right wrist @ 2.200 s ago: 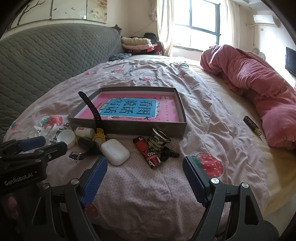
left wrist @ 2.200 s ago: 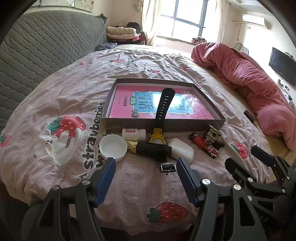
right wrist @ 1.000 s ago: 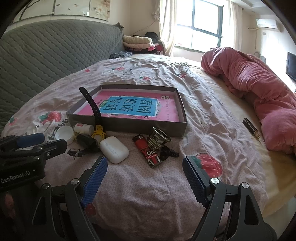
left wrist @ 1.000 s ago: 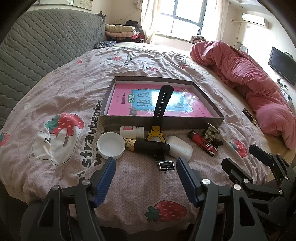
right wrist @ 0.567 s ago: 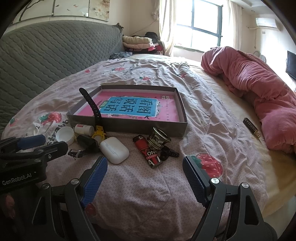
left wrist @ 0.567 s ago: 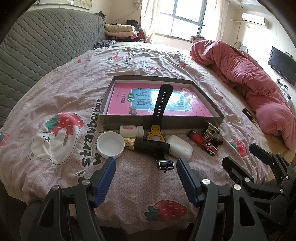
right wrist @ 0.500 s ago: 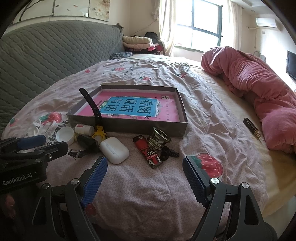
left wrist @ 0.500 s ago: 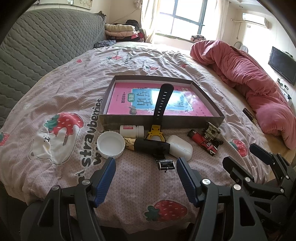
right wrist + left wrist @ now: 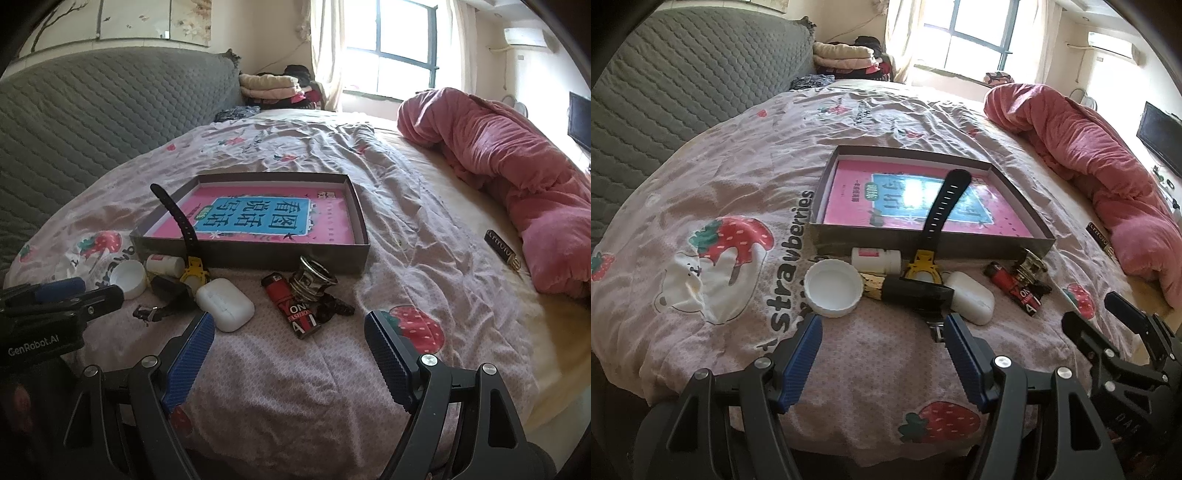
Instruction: Organize rigid objects
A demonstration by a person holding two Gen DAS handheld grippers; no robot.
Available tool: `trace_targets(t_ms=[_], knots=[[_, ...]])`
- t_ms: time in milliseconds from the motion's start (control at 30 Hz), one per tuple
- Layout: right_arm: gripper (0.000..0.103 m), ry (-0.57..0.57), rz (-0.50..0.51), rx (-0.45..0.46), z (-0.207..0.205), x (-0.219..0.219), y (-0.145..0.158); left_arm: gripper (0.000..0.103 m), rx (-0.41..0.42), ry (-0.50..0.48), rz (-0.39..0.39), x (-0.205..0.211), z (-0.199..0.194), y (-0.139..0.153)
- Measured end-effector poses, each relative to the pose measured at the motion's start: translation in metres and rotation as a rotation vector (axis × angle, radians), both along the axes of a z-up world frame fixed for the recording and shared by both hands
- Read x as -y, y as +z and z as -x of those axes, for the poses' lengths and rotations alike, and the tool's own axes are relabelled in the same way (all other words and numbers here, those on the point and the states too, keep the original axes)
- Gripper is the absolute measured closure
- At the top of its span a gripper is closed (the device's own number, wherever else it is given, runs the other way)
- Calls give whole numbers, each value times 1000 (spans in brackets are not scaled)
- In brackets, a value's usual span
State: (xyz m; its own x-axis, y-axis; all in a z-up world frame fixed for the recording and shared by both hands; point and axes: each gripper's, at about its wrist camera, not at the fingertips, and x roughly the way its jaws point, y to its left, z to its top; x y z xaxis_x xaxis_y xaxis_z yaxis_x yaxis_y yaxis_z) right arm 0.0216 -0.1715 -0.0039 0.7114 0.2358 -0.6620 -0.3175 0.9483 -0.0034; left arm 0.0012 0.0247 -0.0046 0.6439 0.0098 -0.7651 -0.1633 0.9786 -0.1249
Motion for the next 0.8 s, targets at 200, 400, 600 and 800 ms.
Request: trace_targets(t_ms=[200, 400, 600, 800], knots=[[19, -12, -14, -6, -3, 4, -1, 36, -15, 38, 13, -14, -4, -4], [19, -24, -28, -10, -6, 8, -1, 36, -23, 76, 22, -31, -5, -7], [19, -30, -37, -16, -10, 10, -2, 36, -40, 89, 25, -38, -8, -14], [19, -37, -33, -11, -17, 14, -2, 36, -57, 77, 16, -36, -13, -21]])
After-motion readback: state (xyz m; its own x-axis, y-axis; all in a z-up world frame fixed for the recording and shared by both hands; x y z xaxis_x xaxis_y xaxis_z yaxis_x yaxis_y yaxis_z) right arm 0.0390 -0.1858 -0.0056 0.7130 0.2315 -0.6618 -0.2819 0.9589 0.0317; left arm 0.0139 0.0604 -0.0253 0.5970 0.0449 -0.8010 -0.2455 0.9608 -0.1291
